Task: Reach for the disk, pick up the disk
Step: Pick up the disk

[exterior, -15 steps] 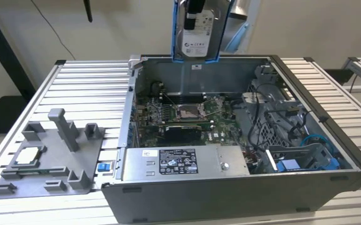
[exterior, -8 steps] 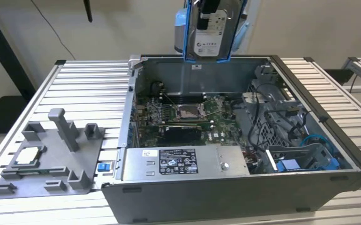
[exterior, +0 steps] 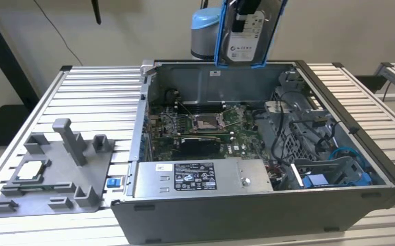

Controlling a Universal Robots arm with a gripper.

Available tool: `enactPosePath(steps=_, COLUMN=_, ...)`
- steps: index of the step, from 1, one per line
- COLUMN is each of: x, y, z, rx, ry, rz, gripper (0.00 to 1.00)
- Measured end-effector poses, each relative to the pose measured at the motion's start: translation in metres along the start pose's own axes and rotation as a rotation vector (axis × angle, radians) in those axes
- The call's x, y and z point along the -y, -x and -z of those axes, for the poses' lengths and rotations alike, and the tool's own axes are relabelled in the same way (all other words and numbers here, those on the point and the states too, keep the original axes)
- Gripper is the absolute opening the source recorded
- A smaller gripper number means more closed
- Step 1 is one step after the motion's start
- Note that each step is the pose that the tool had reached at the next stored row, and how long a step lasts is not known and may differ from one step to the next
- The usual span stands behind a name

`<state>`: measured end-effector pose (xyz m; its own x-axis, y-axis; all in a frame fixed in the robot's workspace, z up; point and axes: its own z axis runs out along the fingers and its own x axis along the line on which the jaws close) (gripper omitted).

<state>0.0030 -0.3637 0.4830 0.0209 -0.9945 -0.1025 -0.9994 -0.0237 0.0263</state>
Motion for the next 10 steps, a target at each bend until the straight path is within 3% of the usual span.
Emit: enactPosePath(steps=10, x=0.0328, y=-0.0008, z=0.0009, rx=0.0006, ry=0.0005, rz=0.004, gripper=0.00)
